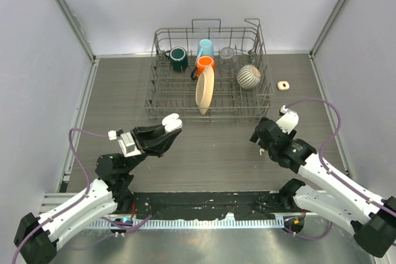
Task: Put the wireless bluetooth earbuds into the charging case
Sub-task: Pick up the earbud from the center of the board.
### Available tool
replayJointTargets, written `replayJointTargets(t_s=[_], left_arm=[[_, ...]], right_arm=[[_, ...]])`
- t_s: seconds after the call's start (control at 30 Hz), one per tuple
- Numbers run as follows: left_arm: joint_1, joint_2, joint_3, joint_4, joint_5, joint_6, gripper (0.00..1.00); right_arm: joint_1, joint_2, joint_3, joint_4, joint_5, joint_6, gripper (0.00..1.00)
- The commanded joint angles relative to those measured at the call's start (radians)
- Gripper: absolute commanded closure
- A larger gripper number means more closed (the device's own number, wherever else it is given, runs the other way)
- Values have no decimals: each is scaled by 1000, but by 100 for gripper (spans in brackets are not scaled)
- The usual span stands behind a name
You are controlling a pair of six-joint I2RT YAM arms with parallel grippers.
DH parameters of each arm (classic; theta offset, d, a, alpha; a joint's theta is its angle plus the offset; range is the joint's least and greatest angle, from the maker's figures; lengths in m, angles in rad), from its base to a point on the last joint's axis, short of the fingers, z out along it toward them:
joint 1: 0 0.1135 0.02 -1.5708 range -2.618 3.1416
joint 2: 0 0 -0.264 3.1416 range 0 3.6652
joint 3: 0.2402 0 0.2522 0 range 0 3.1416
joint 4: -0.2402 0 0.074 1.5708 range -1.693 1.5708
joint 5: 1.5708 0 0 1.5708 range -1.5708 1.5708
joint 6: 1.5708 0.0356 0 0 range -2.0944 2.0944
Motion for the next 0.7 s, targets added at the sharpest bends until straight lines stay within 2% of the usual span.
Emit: replayJointTargets(t_s=[0.0, 0.13, 0.37, 0.67], left_arm=[[2, -1, 38, -41, 35, 29, 100], [2, -22, 34, -60, 36, 32, 100], [2, -62, 24, -103, 9, 54, 100], [2, -53, 27, -115, 9, 61, 100]], right_arm=[[-125, 83, -25, 131, -178, -7, 17], [-241, 125, -81, 264, -270, -97, 17], [-320, 191, -168, 474, -372, -185, 23], [-343, 202, -254, 622, -303, -219, 30]])
